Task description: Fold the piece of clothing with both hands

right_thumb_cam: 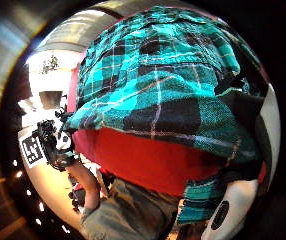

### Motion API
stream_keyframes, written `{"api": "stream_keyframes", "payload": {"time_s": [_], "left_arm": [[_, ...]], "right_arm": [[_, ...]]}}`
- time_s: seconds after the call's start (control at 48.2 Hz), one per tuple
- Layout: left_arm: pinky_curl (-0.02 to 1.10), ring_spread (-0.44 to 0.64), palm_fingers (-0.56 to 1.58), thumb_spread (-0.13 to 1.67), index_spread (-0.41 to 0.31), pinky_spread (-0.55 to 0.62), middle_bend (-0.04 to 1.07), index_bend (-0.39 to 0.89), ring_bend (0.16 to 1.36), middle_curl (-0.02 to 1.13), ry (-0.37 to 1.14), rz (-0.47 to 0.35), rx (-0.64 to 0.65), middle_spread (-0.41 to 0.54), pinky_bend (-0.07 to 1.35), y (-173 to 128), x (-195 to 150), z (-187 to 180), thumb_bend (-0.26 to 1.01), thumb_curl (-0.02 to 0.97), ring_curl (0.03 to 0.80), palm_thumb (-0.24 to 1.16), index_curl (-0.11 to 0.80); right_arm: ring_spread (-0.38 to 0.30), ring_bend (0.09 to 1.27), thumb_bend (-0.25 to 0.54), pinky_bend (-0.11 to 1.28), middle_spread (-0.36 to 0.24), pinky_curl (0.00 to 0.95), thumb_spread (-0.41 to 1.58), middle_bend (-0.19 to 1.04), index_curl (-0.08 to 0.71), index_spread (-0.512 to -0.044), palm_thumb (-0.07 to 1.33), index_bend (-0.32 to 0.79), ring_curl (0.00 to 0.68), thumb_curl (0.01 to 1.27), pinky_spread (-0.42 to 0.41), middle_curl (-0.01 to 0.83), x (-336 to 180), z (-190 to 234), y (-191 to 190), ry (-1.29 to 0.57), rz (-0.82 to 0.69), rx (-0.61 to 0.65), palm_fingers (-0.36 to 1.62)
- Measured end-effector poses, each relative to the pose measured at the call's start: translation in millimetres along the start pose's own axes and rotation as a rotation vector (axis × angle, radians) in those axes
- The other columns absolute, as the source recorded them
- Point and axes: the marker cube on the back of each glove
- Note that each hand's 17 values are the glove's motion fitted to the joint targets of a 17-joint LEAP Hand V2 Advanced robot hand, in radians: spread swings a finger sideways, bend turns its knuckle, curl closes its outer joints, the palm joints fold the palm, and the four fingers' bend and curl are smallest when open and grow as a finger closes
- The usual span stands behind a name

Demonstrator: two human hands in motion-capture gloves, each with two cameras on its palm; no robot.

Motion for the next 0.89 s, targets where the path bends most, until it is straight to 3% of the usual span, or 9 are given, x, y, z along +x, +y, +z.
{"api": "stream_keyframes", "payload": {"time_s": [0.166, 0.228, 0.311, 0.436, 0.602, 0.685, 0.768, 0.83, 0.893], "left_arm": [[0.25, -0.35, 1.15, 1.18, -0.305, -0.06, 0.39, 0.22, 0.57, 0.49, -0.104, 0.156, -0.369, -0.326, 0.12, 52, 8, -28, -0.01, 0.355, 0.389, 0.73, 0.454], [0.24, -0.35, 1.13, 1.18, -0.305, -0.07, 0.38, 0.21, 0.56, 0.49, -0.092, 0.179, -0.346, -0.330, 0.13, 59, 9, -45, -0.01, 0.357, 0.391, 0.75, 0.458], [0.24, -0.36, 1.16, 1.17, -0.307, -0.08, 0.39, 0.19, 0.58, 0.49, -0.091, 0.126, -0.213, -0.333, 0.14, 50, 5, -67, -0.01, 0.360, 0.394, 0.77, 0.458], [0.24, -0.38, 1.19, 1.15, -0.300, -0.11, 0.43, 0.16, 0.61, 0.50, -0.045, -0.028, -0.071, -0.346, 0.14, 4, -15, -91, -0.02, 0.361, 0.403, 0.76, 0.450], [0.23, -0.39, 1.13, 1.18, -0.292, -0.08, 0.47, 0.16, 0.67, 0.50, -0.018, -0.157, -0.014, -0.347, 0.10, -84, -30, -92, 0.04, 0.376, 0.422, 0.88, 0.440], [0.21, -0.38, 1.11, 1.18, -0.290, -0.07, 0.47, 0.17, 0.69, 0.51, -0.026, -0.160, -0.039, -0.342, 0.11, -108, -26, -95, 0.05, 0.389, 0.428, 0.92, 0.439], [0.21, -0.39, 1.11, 1.18, -0.289, -0.06, 0.46, 0.17, 0.70, 0.50, -0.129, -0.209, 0.005, -0.340, 0.11, -133, -38, -95, 0.04, 0.391, 0.433, 0.94, 0.440], [0.21, -0.39, 1.12, 1.18, -0.288, -0.06, 0.45, 0.17, 0.71, 0.50, -0.133, -0.172, 0.053, -0.339, 0.13, -158, -37, -86, 0.04, 0.397, 0.435, 0.95, 0.440], [0.21, -0.39, 1.14, 1.17, -0.294, -0.06, 0.44, 0.17, 0.72, 0.50, -0.079, -0.101, -0.103, -0.339, 0.13, -168, -24, -64, 0.03, 0.402, 0.438, 0.96, 0.442]], "right_arm": [[-0.298, 0.63, 0.028, 0.63, -0.195, 0.363, 0.99, 0.22, 0.287, -0.299, 1.07, 0.10, 0.403, 0.49, -0.332, 0.395, 1, -30, 48, -0.037, -0.159, -0.108, 1.22], [-0.295, 0.65, 0.011, 0.62, -0.199, 0.362, 0.98, 0.24, 0.282, -0.298, 1.07, 0.10, 0.408, 0.49, -0.340, 0.407, 2, -48, 59, -0.039, -0.196, -0.068, 1.24], [-0.294, 0.66, 0.000, 0.62, -0.205, 0.365, 0.98, 0.27, 0.277, -0.299, 1.08, 0.10, 0.411, 0.49, -0.350, 0.423, 3, -75, 58, -0.053, -0.161, 0.079, 1.26], [-0.284, 0.68, -0.001, 0.62, -0.212, 0.369, 1.04, 0.30, 0.264, -0.305, 1.10, 0.08, 0.421, 0.47, -0.344, 0.443, 3, -109, 4, -0.171, -0.076, 0.348, 1.24], [-0.265, 0.74, -0.019, 0.62, -0.215, 0.371, 1.10, 0.32, 0.249, -0.309, 1.08, 0.09, 0.445, 0.45, -0.348, 0.455, 4, -136, -119, -0.206, 0.024, 0.504, 1.25], [-0.256, 0.75, -0.032, 0.61, -0.215, 0.371, 1.04, 0.33, 0.267, -0.301, 1.05, 0.14, 0.452, 0.45, -0.355, 0.460, 4, -146, -171, -0.121, 0.067, 0.511, 1.29], [-0.252, 0.75, -0.038, 0.60, -0.219, 0.369, 1.00, 0.34, 0.284, -0.300, 1.03, 0.15, 0.454, 0.44, -0.359, 0.462, -3, -160, -198, -0.028, 0.096, 0.486, 1.30], [-0.251, 0.75, -0.034, 0.59, -0.223, 0.368, 0.97, 0.34, 0.299, -0.301, 1.02, 0.16, 0.455, 0.43, -0.365, 0.463, -10, -170, -208, 0.035, 0.103, 0.466, 1.31], [-0.250, 0.74, -0.027, 0.59, -0.229, 0.368, 0.95, 0.34, 0.308, -0.303, 1.02, 0.16, 0.456, 0.42, -0.367, 0.466, -16, -166, -226, 0.057, 0.094, 0.402, 1.31]]}}
